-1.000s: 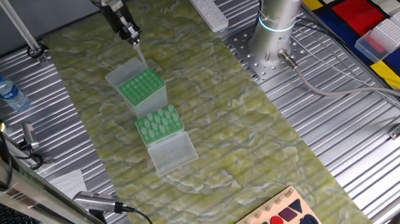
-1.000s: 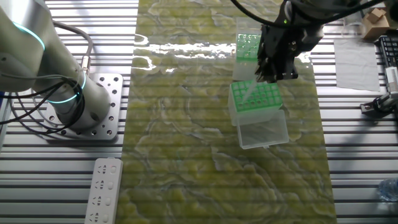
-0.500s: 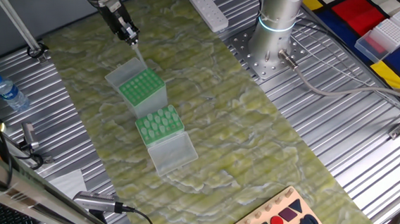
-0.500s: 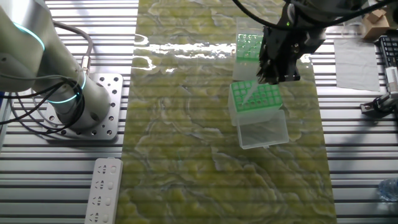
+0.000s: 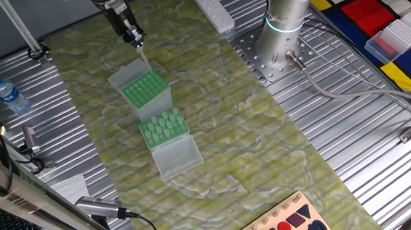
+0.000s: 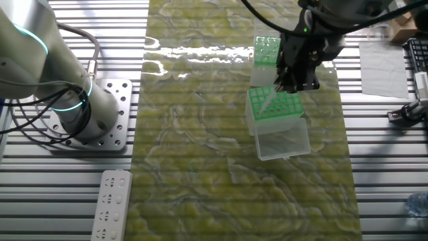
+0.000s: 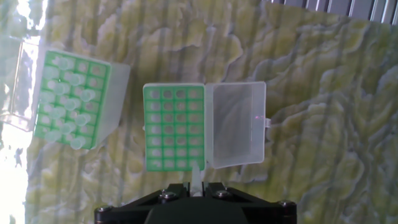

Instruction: Transfer all large pipette tips from one holder to another

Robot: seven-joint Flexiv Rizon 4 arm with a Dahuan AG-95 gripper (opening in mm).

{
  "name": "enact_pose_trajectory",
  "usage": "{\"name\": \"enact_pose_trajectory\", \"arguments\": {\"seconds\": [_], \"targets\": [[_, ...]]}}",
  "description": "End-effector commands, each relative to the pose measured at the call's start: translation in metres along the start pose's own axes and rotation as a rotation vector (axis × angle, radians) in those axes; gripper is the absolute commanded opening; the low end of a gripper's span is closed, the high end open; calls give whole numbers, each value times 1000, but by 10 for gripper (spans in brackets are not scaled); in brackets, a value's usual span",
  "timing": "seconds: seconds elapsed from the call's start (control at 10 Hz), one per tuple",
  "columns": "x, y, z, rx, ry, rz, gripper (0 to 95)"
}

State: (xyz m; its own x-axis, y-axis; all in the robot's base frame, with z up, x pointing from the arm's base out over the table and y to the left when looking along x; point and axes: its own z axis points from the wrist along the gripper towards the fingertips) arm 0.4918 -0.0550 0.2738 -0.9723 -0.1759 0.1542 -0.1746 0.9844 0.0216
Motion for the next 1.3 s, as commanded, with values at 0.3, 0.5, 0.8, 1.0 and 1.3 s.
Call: {"name": "enact_pose_trajectory", "arguments": {"seconds": [0.3,0.5,0.8,1.0,1.3], "targets": [[-2,3,9,3,-10,-1,0],[0,4,15,4,-25,-6,0],[4,5,25,6,-55,-30,190],[1,6,28,8,-61,-53,380],[-11,15,32,6,-76,-24,380]]}}
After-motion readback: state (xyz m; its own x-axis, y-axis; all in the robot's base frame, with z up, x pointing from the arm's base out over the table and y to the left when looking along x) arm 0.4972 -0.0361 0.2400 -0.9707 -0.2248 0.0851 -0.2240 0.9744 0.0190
